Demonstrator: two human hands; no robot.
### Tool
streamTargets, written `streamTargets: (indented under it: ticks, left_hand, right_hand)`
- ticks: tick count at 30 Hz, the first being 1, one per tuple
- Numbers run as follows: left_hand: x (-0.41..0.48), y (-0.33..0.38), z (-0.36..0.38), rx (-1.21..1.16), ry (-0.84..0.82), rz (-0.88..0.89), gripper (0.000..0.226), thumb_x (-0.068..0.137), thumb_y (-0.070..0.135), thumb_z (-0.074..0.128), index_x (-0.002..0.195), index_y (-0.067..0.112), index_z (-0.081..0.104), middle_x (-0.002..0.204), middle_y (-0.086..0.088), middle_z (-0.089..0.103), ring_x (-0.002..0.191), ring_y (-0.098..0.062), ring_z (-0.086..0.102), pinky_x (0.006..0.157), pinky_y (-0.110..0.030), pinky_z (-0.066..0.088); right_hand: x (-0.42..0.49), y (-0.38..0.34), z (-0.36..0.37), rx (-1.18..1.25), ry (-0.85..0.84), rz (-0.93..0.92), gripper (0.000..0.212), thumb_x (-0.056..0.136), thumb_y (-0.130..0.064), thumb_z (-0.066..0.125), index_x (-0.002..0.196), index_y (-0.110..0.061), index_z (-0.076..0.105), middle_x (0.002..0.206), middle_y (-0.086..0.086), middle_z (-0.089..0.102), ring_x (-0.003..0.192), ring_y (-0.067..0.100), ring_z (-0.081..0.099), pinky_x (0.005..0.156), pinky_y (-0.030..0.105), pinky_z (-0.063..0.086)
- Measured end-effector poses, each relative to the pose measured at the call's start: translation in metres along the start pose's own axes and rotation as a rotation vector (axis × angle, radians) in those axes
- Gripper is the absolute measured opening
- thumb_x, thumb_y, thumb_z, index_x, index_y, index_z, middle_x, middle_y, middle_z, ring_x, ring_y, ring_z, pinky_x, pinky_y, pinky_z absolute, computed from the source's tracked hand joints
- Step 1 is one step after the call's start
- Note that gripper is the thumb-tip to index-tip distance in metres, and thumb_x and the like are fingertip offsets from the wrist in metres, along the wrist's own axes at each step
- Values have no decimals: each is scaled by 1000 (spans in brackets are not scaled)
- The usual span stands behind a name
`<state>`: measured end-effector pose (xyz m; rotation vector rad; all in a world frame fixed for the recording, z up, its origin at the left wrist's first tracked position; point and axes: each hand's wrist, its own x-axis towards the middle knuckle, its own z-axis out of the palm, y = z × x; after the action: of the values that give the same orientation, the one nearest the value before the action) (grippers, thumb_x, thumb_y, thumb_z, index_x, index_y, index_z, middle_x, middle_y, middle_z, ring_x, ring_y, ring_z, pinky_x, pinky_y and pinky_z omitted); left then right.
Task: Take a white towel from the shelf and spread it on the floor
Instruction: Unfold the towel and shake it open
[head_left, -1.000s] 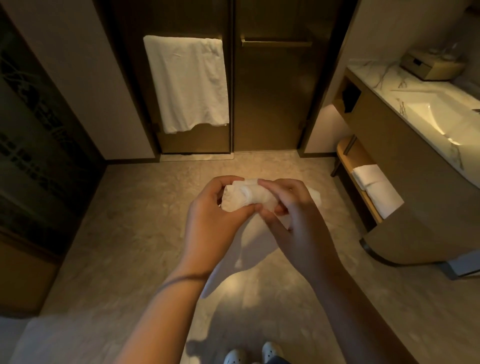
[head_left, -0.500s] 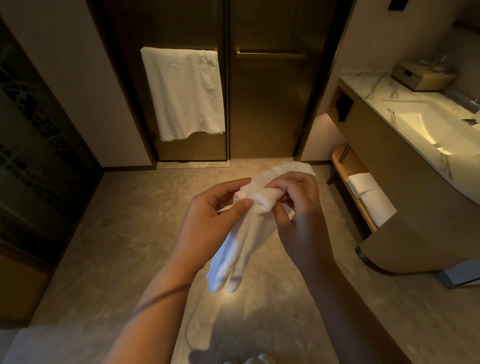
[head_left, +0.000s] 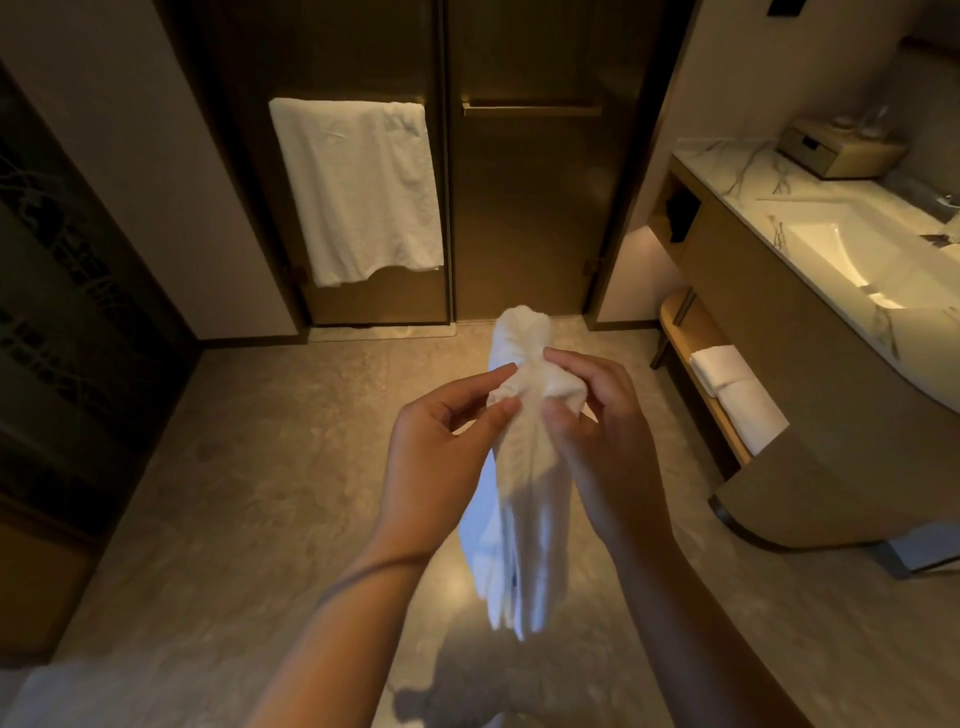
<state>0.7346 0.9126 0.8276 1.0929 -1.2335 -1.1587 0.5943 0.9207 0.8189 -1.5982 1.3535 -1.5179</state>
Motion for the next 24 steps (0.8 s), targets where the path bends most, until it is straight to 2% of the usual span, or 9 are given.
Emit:
streamTargets:
  ticks: [2,6,10,13,15,17,18,20,24]
  left_hand:
    - [-1,-1,6,23,16,12,25,84,13,68,104,27,73,97,8,75,96,-12,69,89,-38,55]
    - [0,-2,6,79,49,50,24,87,14,64,104,29,71,97,14,74,95,-5,68,86,-28,55]
    - [5,1,-3,143,74,92,24,90,18,58,107,33,68,101,17,72,96,-1,66,82,-21,54]
    - [11,2,-11,150,123,85,24,92,17,56,105,34,66,99,20,71,92,1,66,75,-14,53]
    - [15,1,-17,163,152,74,23,92,17,56,109,28,67,99,18,71,91,1,67,74,-15,53]
    - [17,-1,-21,190,184,66,23,93,19,55,111,27,66,99,18,71,92,1,66,75,-16,54]
    - [17,-1,-22,197,194,66,23,94,20,54,112,28,66,99,19,70,92,2,65,74,-15,54]
    - [18,0,-23,203,204,69,23,95,20,52,110,31,66,97,21,70,90,3,65,71,-13,53]
    - [22,-2,-22,271,215,48,22,96,22,50,108,35,63,98,17,67,90,2,63,80,-28,53]
  right_hand:
    - [3,1,2,-18,42,43,34,83,-33,68,114,-37,57,114,-21,55,106,-6,54,79,12,48]
    - [5,7,2,-60,89,78,34,90,-25,63,120,-39,56,110,-36,53,103,-11,55,77,9,49]
    - [7,10,-1,-116,79,46,31,92,-21,59,122,-30,57,106,-35,53,98,-16,54,73,3,45]
    - [10,13,-10,-167,72,44,31,94,-22,57,123,-32,54,106,-36,51,101,-15,53,77,6,46]
    - [14,18,-21,-205,66,69,31,96,-23,54,126,-31,53,111,-31,52,104,-5,55,84,17,49]
    - [17,25,-33,-237,86,101,30,97,-22,52,126,-28,54,118,-18,57,107,5,55,91,32,49]
    - [18,28,-38,-250,105,114,30,97,-21,51,126,-27,55,121,-12,58,108,7,55,93,35,48]
    - [18,34,-45,-270,141,132,29,97,-22,50,126,-26,55,122,-8,59,107,8,54,94,36,46]
    - [19,40,-50,-280,171,153,28,96,-24,51,124,-28,54,121,-8,58,106,10,54,93,37,46]
